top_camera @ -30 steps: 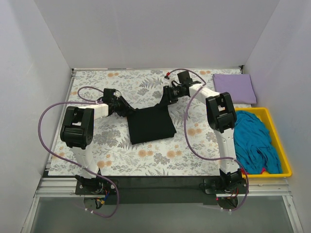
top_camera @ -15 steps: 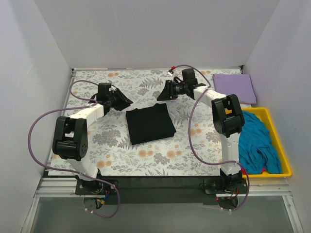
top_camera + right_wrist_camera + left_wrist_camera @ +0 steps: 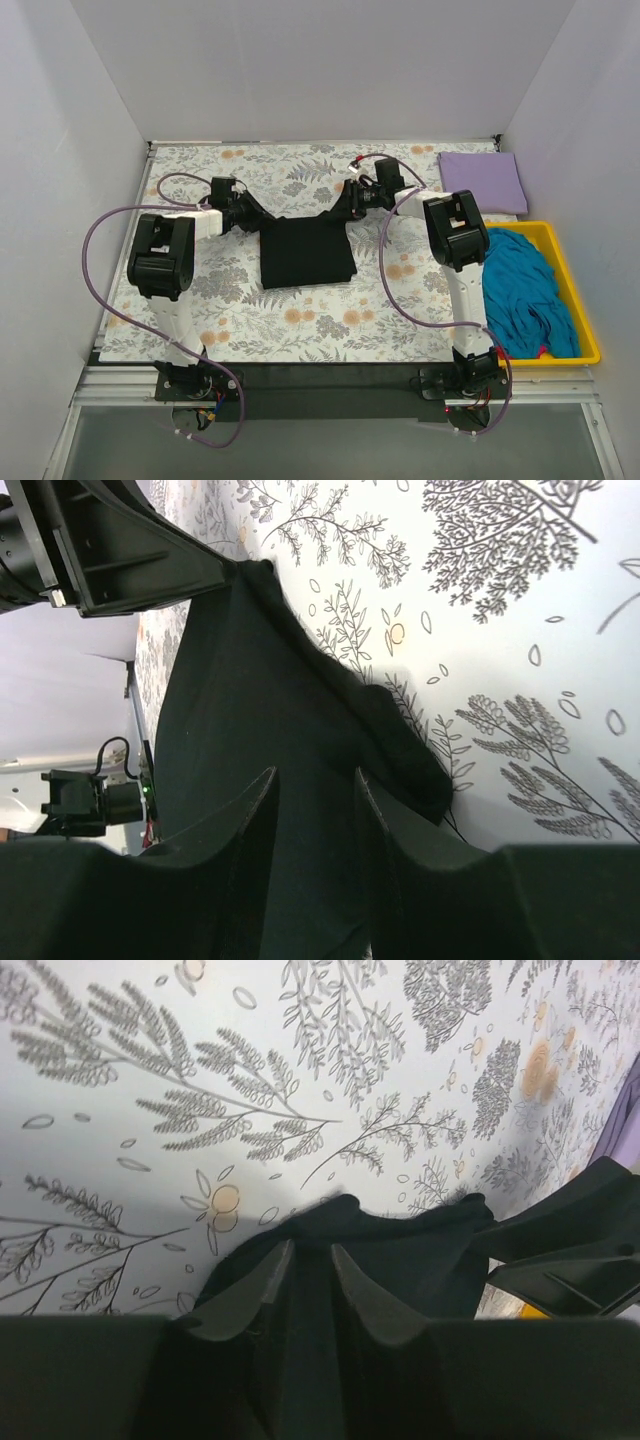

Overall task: Fold and stack the t-shirts
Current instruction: Fold the tshirt

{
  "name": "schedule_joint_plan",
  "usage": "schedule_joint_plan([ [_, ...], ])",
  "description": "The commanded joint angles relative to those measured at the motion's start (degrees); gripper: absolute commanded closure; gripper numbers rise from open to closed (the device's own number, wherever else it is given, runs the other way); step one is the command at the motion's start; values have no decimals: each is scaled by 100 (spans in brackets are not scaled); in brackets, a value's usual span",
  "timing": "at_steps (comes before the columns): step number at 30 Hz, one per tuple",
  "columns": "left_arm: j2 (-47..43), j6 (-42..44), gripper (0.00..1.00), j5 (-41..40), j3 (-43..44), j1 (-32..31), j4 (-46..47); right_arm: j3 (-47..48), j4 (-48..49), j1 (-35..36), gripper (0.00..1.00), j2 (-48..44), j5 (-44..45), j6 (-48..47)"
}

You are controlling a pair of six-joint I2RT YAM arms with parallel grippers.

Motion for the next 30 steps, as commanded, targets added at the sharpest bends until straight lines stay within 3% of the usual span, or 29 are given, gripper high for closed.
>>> schedule_joint_plan([
  [1,24,413,77,-363,133,118,-339,-51,60,-129,57,-324,160,-36],
  [2,-47,448,67,-301,133,109,-391,-113,68,-129,57,-604,160,-37],
  [7,-1187,756,47,-423,72,-57,-865,-806,95,2,57,-1798,20,51],
  [14,-3095,581,45,-775,-920,-1048,-1393,-2318,112,599,57,-2953,-375,-159],
  [18,-3405,159,62,-180,-1755,-1262,-1166,-2899,156,679,61,-2883,-437,-475],
  [19,-3379,124,70,-152,-1922,-1253,-1095,-3030,226,679,63,-2805,-464,-528],
  [23,-2966,97,84,-11,-2424,-1148,-981,-3198,288,636,70,-2147,-481,-827],
  [26,-2580,-43,93,384,-2697,-754,-884,-3330,332,557,75,-1750,-429,-1020],
  [30,-2219,-131,95,429,-2715,-410,-1138,-3497,350,276,76,-1486,-332,-1196],
])
